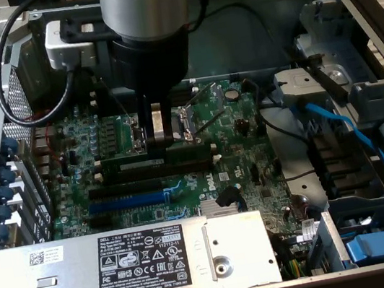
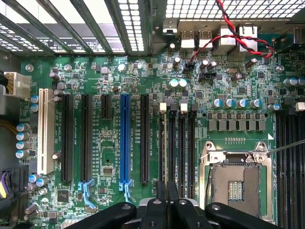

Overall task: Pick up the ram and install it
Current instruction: 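Insert the ram into the slot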

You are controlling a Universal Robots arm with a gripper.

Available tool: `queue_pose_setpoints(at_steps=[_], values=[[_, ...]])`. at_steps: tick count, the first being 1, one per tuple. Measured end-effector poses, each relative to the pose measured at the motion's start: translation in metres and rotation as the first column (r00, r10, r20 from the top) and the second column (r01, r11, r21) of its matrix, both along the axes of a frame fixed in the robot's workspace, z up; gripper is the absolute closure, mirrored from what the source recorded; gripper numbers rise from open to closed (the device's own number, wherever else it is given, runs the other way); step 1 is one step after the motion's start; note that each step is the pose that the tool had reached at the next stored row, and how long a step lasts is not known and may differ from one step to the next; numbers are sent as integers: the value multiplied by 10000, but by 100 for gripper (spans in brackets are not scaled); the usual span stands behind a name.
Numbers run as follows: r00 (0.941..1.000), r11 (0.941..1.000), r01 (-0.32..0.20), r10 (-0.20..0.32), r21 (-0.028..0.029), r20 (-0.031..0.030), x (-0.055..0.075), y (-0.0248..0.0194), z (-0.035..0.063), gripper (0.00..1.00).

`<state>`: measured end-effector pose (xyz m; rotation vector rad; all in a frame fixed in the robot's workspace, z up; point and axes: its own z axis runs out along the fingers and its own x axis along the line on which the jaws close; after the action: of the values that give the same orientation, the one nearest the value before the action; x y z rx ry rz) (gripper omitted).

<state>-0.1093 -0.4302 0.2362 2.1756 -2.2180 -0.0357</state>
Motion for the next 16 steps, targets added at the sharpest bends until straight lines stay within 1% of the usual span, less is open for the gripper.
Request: queue_pose_setpoints(at_steps=[16], values=[[10000, 10000, 4, -4, 4, -2, 0, 2, 5, 88]])
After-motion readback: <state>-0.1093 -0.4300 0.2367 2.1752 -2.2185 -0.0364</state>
